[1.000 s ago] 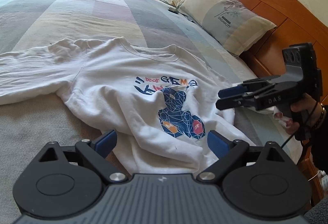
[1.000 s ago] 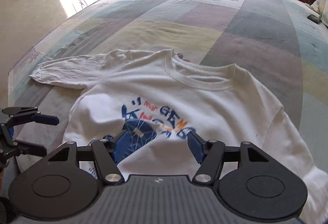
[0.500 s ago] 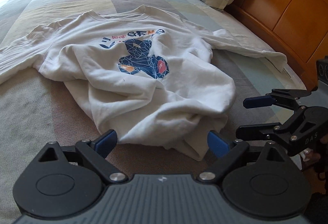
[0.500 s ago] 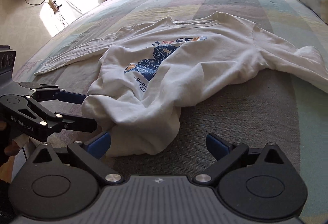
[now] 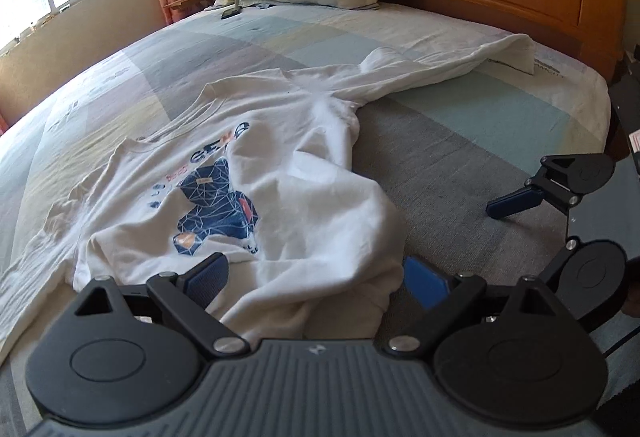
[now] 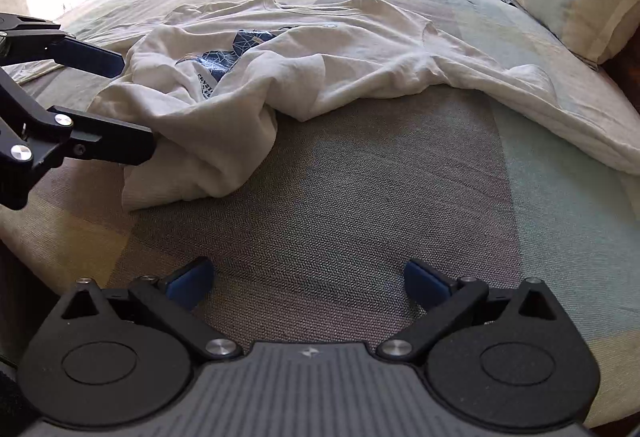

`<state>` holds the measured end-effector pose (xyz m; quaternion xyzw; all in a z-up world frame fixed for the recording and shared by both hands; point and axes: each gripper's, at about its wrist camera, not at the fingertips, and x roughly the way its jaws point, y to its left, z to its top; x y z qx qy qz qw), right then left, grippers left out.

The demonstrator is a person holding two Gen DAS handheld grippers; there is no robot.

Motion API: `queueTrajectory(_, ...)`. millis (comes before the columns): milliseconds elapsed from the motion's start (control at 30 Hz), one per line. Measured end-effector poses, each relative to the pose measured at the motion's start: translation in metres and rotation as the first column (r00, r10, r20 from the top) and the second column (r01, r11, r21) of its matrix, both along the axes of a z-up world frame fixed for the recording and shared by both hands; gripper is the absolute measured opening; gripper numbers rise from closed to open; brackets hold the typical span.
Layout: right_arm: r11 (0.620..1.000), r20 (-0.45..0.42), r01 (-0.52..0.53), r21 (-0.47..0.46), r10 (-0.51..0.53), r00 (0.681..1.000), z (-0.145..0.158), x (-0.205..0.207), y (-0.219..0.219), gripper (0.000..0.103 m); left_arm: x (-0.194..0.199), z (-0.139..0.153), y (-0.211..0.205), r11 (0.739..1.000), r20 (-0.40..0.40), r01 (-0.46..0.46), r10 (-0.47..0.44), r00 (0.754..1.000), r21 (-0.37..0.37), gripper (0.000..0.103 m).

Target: Fold clothes

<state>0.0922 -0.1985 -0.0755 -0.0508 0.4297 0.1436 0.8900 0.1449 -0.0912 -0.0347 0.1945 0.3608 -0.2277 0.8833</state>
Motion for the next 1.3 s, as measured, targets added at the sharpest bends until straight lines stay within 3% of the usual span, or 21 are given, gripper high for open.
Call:
queueTrajectory(133,1.000,0.031,0.003,0.001,-0.003,1.000,-0.002,-0.005,0.000,0.103,0.013,-0.015,-0.030,0.995,-0.016,0.074,-0.073,0.997,0.061,0.095)
queueTrajectory(267,1.000,0.041,-0.011,0.003,0.011,0.999,-0.002,-0.006,-0.001,0.103,0.023,-0.029,-0.037,0.987,-0.020,0.056,-0.054,0.998,0.148,0.095)
queueTrajectory(467,1.000,0.054,-0.019,0.010,0.019,0.998,-0.003,-0.008,-0.005,0.103,0.048,-0.002,0.011,0.994,0.024,-0.075,0.073,0.997,0.078,0.095)
queueTrajectory(600,1.000,0.062,-0.013,0.013,0.012,0.998,-0.004,-0.008,-0.005,0.103,0.069,0.011,0.045,0.984,0.041,-0.173,0.171,0.984,0.041,0.095)
queueTrajectory(800,1.000,0.067,-0.008,0.015,0.007,0.998,-0.004,-0.009,-0.006,0.103,0.103,-0.009,0.092,0.942,-0.024,-0.326,0.329,0.944,0.076,0.095)
queueTrajectory(867,1.000,0.065,-0.007,0.015,0.006,0.998,-0.003,-0.009,-0.006,0.103,0.102,-0.011,0.102,0.938,-0.050,-0.343,0.346,0.937,0.054,0.095)
queueTrajectory(1067,1.000,0.069,0.004,0.018,-0.005,0.998,-0.003,-0.010,-0.004,0.103,0.069,0.021,0.097,0.959,0.023,-0.284,0.284,0.958,0.001,0.095)
queueTrajectory(1233,1.000,0.080,0.009,0.022,-0.011,0.997,-0.004,-0.010,-0.005,0.103,0.037,0.047,0.062,0.992,0.048,-0.105,0.109,0.993,-0.069,0.095)
queueTrajectory(1300,1.000,0.084,0.013,0.023,-0.015,0.996,-0.004,-0.010,-0.005,0.103,0.030,0.044,0.044,0.997,0.037,-0.050,0.053,0.998,-0.064,0.095)
